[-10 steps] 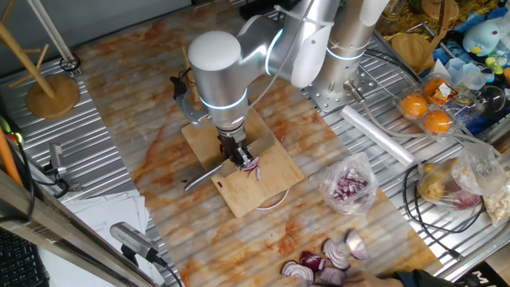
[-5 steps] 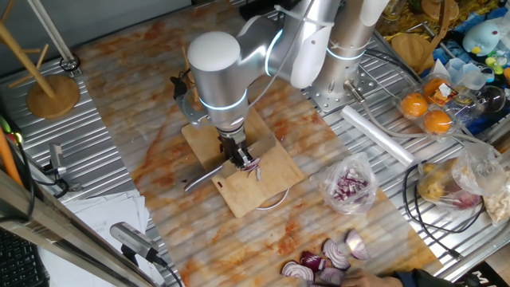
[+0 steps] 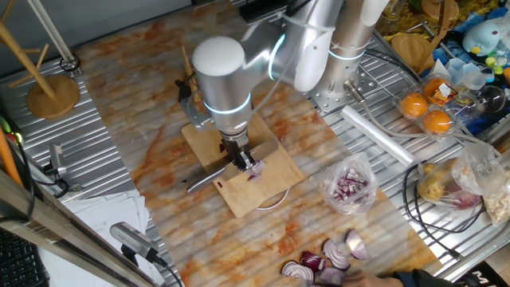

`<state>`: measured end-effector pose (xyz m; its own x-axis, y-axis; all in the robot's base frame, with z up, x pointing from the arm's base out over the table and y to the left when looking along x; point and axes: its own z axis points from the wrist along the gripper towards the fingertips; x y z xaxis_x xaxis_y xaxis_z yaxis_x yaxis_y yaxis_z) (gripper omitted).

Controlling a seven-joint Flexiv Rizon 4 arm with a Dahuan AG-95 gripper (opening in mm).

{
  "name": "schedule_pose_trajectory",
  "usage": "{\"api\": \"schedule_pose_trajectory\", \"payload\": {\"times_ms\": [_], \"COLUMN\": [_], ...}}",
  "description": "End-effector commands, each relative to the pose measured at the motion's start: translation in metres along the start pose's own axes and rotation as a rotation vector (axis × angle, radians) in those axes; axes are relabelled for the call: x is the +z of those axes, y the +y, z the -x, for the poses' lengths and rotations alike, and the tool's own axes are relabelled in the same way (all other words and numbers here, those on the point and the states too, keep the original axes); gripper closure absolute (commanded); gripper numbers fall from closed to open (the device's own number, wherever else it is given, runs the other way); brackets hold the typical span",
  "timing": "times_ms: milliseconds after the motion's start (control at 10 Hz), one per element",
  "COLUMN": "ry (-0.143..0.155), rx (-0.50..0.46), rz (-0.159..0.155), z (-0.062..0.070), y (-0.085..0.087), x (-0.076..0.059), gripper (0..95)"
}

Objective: Chop the onions

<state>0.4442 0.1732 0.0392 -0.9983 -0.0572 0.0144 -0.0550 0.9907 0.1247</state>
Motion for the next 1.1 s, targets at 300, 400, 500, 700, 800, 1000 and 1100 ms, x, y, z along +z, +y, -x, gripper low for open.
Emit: {"api": "schedule_pose_trajectory", "payload": {"times_ms": [300,400,500,700,800,1000,1100], "ry": [0.008,0.032,0.036,0.037,0.041,0.044,0.051], "rx": [-0.024,-0.024,-0.031,-0.038,-0.042,-0.088,-0.101], "rz": [0.023,0.024,0.022,0.023,0.015,-0.022,-0.039], "z": [-0.004,0.002,0.006,0.011,0.013,0.018,0.021], "y": [-0.009,-0.010,-0.013,-0.021,-0.023,-0.034,-0.038], "x": [-0.014,-0.032,-0.041,-0.051,-0.052,-0.049,-0.048], "gripper": [95.0,95.0,95.0,95.0,95.0,95.0,95.0]}}
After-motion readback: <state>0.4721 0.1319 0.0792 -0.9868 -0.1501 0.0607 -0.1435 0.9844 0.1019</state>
